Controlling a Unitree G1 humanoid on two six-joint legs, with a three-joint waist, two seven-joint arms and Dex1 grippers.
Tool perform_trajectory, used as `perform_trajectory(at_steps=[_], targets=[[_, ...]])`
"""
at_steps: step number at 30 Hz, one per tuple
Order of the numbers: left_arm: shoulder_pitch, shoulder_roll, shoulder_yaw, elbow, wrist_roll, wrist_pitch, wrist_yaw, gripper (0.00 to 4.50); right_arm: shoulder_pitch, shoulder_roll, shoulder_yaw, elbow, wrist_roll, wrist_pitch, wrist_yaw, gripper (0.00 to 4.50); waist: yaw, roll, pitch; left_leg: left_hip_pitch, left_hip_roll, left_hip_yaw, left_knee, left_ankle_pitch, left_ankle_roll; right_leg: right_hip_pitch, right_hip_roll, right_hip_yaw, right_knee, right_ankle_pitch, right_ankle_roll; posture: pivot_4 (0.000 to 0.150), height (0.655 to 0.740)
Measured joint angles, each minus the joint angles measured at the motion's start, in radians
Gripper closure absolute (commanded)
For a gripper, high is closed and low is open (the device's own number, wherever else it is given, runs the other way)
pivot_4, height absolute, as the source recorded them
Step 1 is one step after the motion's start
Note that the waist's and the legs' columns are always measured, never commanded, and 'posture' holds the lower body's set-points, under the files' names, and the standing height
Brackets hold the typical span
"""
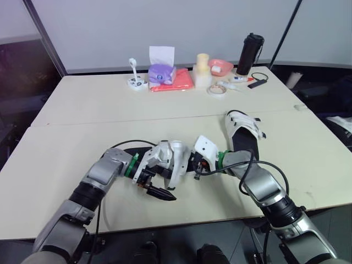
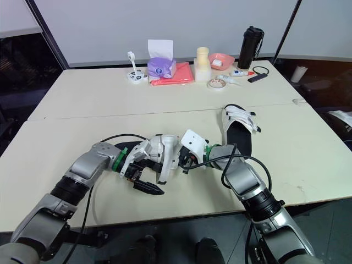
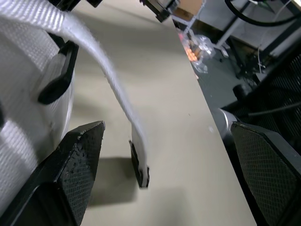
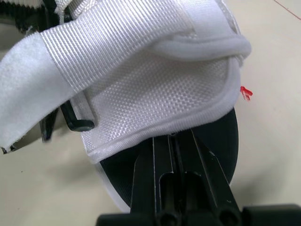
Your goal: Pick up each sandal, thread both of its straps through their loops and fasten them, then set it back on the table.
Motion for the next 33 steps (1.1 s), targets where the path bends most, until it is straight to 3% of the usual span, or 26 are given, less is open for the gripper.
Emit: perform_trajectory(at_steps=[3,17,18,20,26,33], targets=[[0.000,-0.020,0.003,0.002,-0.001,0.021,0.022,0.91,0.000,0.001,0.000,0.000,0.000,0.004,-0.001,4.50,0.001,0.000,0.000,0.000,0.000,0.000,0.000,0.000,0.000,0.000,0.000,0.000,0.000,0.000,0.000,0.150,0.7400],[-0.004,-0.021,0.057,-0.063,-0.091,0.222,0.099,0.91,0.000,0.007,0.000,-0.002,0.000,0.009,-0.006,4.50,-0.005,0.000,0.000,0.000,0.000,0.000,0.000,0.000,0.000,0.000,0.000,0.000,0.000,0.000,0.000,0.150,0.7400],[-0.004,-0.021,0.057,-0.067,-0.092,0.224,0.103,1.34,0.000,0.007,0.001,-0.002,-0.001,0.009,-0.006,4.50,-0.005,0.000,0.000,0.000,0.000,0.000,0.000,0.000,0.000,0.000,0.000,0.000,0.000,0.000,0.000,0.150,0.7400],[-0.004,-0.021,0.058,-0.070,-0.095,0.225,0.108,1.68,0.000,0.007,0.001,-0.002,-0.001,0.008,-0.006,4.50,-0.005,0.000,0.000,0.000,0.000,0.000,0.000,0.000,0.000,0.000,0.000,0.000,0.000,0.000,0.000,0.150,0.7400],[0.007,-0.015,0.059,-0.084,-0.107,0.226,0.111,4.47,0.000,0.007,0.002,-0.002,-0.001,0.006,-0.006,4.50,-0.006,0.000,0.000,0.000,0.000,0.000,0.000,0.000,0.000,0.000,0.000,0.000,0.000,0.000,0.000,0.150,0.7400],[0.010,0.020,0.083,-0.115,-0.136,0.268,0.126,4.47,0.000,0.007,0.002,-0.001,-0.001,0.006,-0.006,4.50,-0.006,0.000,0.000,0.000,0.000,0.000,0.000,0.000,0.000,-0.001,0.000,0.000,0.000,0.000,0.000,0.150,0.7400]])
